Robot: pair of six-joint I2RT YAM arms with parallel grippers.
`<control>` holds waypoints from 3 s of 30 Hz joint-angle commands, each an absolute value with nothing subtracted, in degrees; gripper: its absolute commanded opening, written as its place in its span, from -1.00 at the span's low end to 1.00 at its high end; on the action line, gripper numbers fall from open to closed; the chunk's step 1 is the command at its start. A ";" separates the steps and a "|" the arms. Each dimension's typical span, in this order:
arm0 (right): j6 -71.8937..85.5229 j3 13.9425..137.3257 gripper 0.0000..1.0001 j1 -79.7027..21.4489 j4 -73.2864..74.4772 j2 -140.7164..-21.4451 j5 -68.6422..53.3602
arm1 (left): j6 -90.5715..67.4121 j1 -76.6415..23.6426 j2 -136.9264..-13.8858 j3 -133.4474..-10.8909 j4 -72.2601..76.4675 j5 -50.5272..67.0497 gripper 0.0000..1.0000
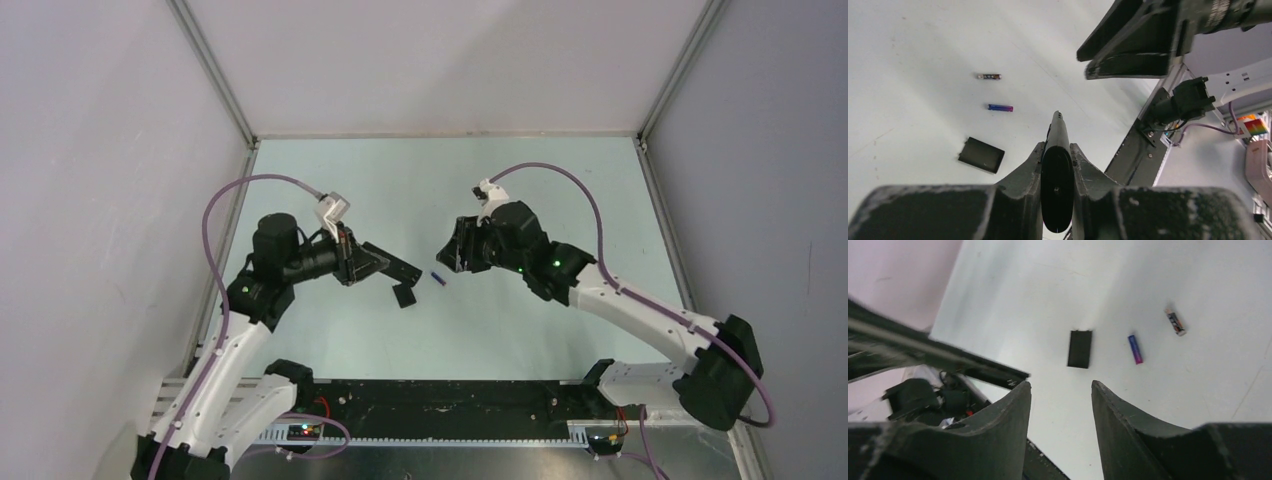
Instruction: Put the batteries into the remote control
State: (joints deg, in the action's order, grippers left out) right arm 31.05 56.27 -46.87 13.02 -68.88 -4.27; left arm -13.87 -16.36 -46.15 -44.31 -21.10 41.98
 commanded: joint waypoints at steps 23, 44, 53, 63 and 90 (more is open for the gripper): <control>11.98 66.55 0.75 -52.52 12.95 -71.43 -42.08 | -14.34 -18.63 -43.78 -50.74 -19.46 68.61 -1.00; 20.69 68.48 -0.89 -54.55 7.69 -75.90 -45.40 | -20.23 -19.09 -40.02 -54.82 -19.22 60.44 0.20; 34.30 68.50 -0.94 -53.21 -9.29 -77.26 -44.58 | -39.78 -19.16 -39.16 -57.33 -10.85 43.34 0.74; 44.79 68.54 -0.93 -51.89 -22.67 -80.89 -43.98 | -52.62 -19.25 -38.26 -52.04 2.97 41.06 0.00; 37.65 64.97 0.76 -48.28 5.77 -73.40 -21.39 | -34.10 -15.74 -41.89 -49.53 -9.19 40.12 -1.00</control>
State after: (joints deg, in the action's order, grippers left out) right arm 41.41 66.17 -49.45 -1.21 -78.52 -32.21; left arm -39.29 -17.12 -41.71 -49.91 -7.44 42.11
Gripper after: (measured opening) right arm 0.876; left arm 0.182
